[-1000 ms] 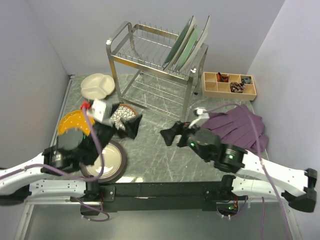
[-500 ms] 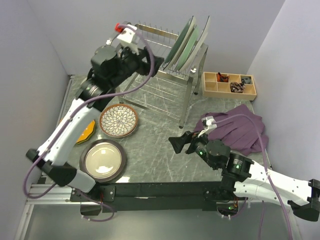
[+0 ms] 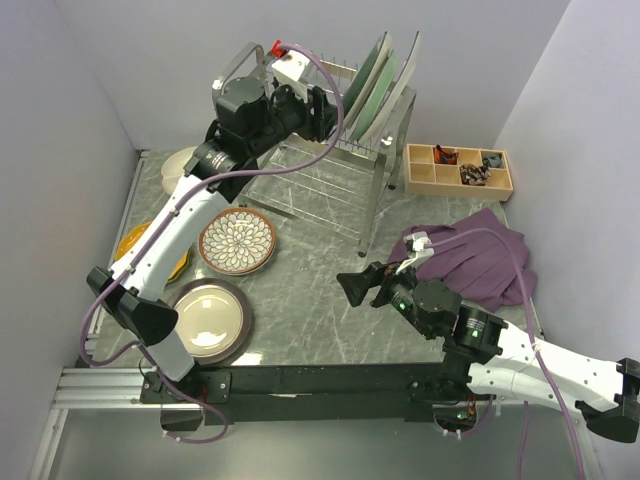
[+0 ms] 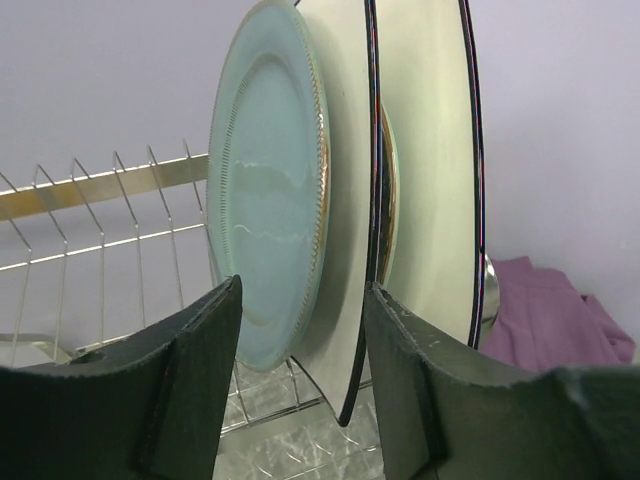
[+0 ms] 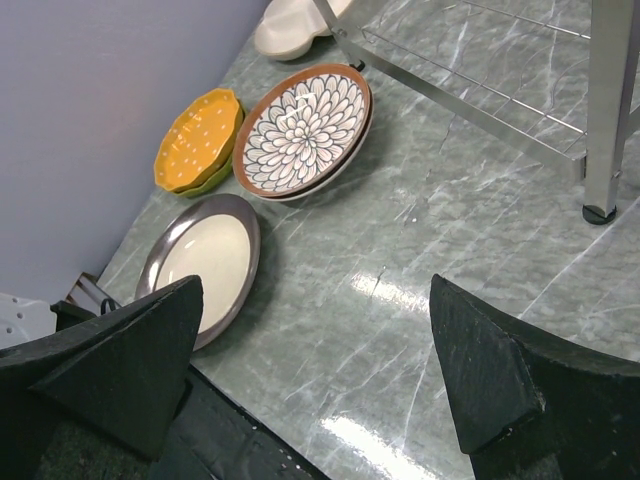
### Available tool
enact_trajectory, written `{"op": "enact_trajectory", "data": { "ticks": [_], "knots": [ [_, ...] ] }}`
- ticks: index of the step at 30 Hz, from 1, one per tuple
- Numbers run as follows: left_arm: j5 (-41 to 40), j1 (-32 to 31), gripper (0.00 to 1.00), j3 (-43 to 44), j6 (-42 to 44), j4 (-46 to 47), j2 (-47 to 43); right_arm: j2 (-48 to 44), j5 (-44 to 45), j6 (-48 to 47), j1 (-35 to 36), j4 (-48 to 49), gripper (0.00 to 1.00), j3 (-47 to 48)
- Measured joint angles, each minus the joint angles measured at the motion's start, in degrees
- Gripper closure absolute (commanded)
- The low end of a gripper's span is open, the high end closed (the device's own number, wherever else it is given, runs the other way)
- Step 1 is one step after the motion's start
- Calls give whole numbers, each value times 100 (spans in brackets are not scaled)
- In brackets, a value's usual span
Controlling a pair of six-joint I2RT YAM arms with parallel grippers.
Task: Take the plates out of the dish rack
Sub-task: Unload the plate from the dish rack.
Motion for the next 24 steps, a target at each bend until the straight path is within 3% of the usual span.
{"op": "enact_trajectory", "data": {
  "ticks": [8,17,24],
  "knots": [
    [-103,0,53,389,389,127,319,-11,4,-2,0,-2,0,0],
    [-116,-4,54,568,623,162,706,13,4,-4,0,-2,0,0],
    [-44,-48,68,568,879,291,831,59,7,-20,0,-2,0,0]
  ]
}}
